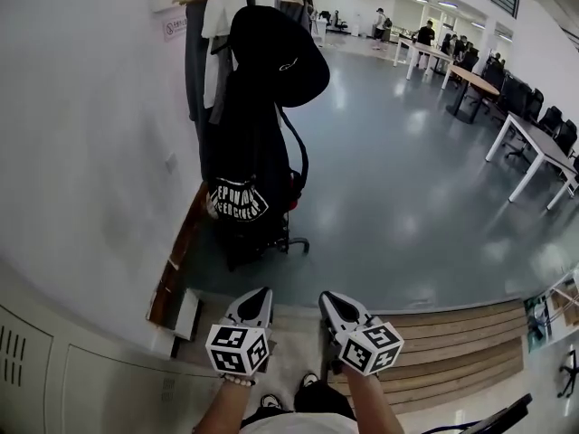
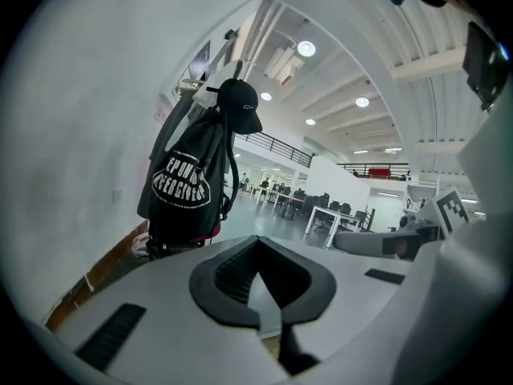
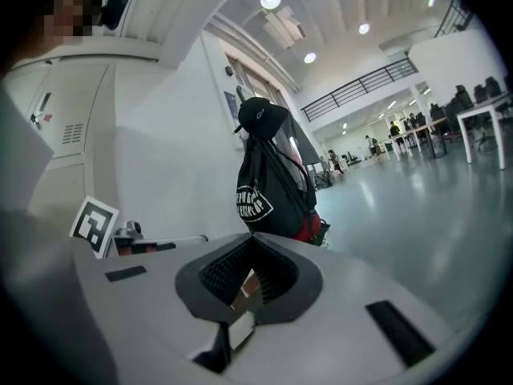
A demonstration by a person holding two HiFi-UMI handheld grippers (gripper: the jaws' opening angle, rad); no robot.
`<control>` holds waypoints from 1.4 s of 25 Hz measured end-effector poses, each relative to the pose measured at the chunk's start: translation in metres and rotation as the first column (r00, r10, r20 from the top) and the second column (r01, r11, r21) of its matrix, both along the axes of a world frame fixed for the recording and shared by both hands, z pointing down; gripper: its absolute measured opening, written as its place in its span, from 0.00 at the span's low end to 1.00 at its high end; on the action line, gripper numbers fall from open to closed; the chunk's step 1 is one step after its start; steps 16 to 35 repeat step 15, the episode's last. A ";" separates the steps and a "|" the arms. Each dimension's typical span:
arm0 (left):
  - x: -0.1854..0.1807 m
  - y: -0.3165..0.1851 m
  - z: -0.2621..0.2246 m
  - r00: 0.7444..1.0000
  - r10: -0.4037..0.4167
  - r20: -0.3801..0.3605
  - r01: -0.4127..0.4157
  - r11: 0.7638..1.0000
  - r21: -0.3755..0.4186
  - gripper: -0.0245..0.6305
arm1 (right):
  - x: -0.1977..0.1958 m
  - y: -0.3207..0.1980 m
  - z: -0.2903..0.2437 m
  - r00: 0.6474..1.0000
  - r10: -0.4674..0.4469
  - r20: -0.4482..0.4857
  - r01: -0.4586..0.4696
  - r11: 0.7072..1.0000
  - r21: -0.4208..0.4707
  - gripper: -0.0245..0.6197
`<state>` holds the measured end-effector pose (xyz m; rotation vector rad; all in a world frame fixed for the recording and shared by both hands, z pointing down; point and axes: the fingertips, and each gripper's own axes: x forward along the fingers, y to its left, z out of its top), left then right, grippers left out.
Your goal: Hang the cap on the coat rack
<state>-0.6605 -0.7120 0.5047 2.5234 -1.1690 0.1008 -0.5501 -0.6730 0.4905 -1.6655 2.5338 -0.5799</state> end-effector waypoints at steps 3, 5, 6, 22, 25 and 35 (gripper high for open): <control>0.008 0.013 -0.004 0.999 0.034 -0.001 -0.034 0.999 0.003 0.04 | -0.005 0.003 -0.013 1.000 0.009 -0.030 -0.008 1.000 0.027 0.04; 0.013 0.014 -0.014 0.999 0.037 -0.008 -0.037 0.999 0.024 0.04 | -0.009 0.000 -0.025 0.998 -0.001 -0.063 0.004 0.999 0.049 0.04; 0.016 0.014 -0.020 0.999 0.038 -0.012 -0.037 0.999 0.035 0.04 | -0.008 0.000 -0.030 0.997 -0.002 -0.077 0.006 0.998 0.058 0.04; 0.039 0.018 -0.031 0.998 0.058 -0.015 -0.057 0.997 0.053 0.04 | 0.024 0.011 -0.031 0.997 0.033 -0.073 -0.030 0.999 0.040 0.04; 0.039 0.018 -0.031 0.998 0.058 -0.015 -0.057 0.997 0.053 0.04 | 0.024 0.011 -0.031 0.997 0.033 -0.073 -0.030 0.999 0.040 0.04; 0.039 0.018 -0.031 0.998 0.058 -0.015 -0.057 0.997 0.053 0.04 | 0.024 0.011 -0.031 0.997 0.033 -0.073 -0.030 0.999 0.040 0.04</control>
